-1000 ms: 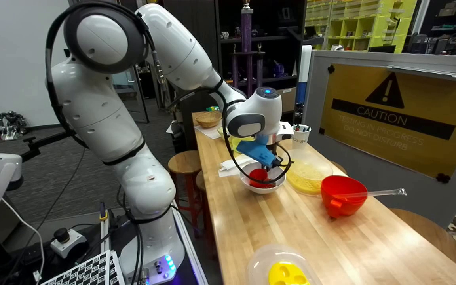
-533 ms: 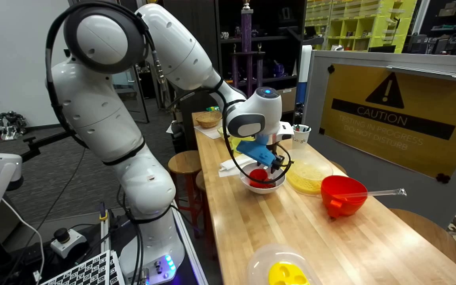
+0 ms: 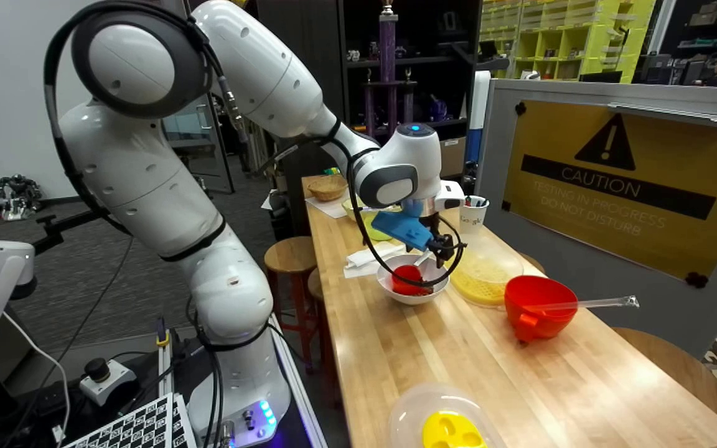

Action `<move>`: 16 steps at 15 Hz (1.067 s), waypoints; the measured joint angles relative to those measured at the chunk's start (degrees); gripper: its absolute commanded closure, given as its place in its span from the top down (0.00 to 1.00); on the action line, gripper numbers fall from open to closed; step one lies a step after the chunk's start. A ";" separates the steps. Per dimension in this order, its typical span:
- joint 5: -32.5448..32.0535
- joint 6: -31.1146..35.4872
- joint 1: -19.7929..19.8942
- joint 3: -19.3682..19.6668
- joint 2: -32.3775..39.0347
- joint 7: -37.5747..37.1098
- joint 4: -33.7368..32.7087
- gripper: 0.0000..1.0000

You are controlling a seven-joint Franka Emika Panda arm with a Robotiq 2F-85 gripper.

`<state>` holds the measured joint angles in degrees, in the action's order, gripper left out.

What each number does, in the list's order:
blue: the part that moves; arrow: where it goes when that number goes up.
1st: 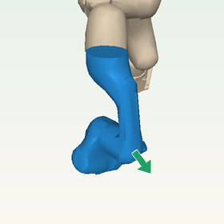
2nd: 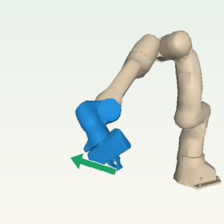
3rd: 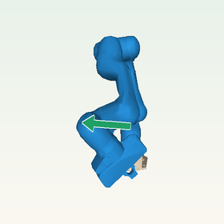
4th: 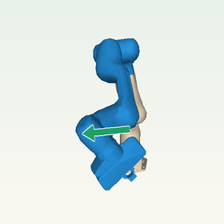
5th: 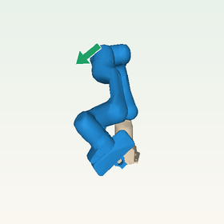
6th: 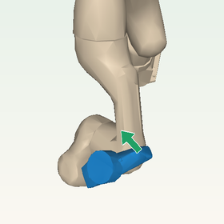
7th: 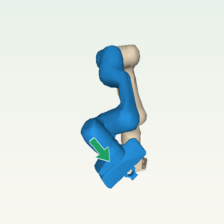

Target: Use the scoop to stir the contents of the white bowl

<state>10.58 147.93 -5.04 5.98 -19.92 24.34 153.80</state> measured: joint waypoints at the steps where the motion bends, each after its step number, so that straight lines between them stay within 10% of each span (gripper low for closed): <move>1: -2.38 -1.19 0.88 -0.93 -1.14 -3.26 0.01 1.00; 8: -6.97 -19.50 1.97 -8.08 -11.07 -22.14 -0.02 1.00; 16: 0.55 -25.79 -0.97 -9.76 -16.33 -29.79 -1.10 1.00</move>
<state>11.12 122.14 -6.02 -3.78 -36.25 -5.45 152.70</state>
